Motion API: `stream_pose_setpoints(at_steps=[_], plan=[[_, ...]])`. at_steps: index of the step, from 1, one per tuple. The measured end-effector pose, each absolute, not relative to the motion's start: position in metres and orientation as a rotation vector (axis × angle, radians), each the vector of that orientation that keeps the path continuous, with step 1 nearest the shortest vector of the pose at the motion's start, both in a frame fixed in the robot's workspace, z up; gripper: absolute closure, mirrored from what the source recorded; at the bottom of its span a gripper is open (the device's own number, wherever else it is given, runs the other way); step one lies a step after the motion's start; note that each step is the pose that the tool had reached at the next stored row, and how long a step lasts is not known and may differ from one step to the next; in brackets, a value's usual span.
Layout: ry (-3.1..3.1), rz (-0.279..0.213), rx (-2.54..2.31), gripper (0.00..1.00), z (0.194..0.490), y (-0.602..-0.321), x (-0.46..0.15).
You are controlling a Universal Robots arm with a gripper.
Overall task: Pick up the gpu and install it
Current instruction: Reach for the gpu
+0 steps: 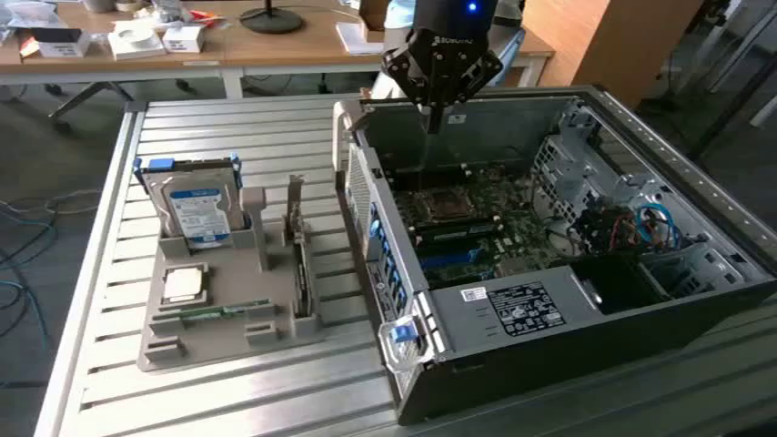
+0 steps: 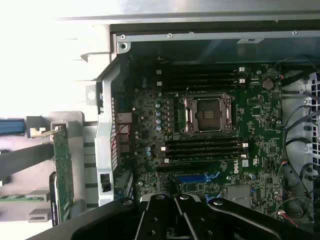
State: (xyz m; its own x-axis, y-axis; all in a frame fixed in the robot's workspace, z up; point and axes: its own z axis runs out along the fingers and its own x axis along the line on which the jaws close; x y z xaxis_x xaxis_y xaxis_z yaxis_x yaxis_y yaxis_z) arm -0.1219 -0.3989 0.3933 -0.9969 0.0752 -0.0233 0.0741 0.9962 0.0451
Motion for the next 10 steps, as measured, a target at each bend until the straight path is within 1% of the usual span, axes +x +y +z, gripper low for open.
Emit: stream_pose_setpoints(at_steps=[10], plan=[[3.114, 0.069, 0.117, 0.89, 0.3932, -0.3988, -0.1230]])
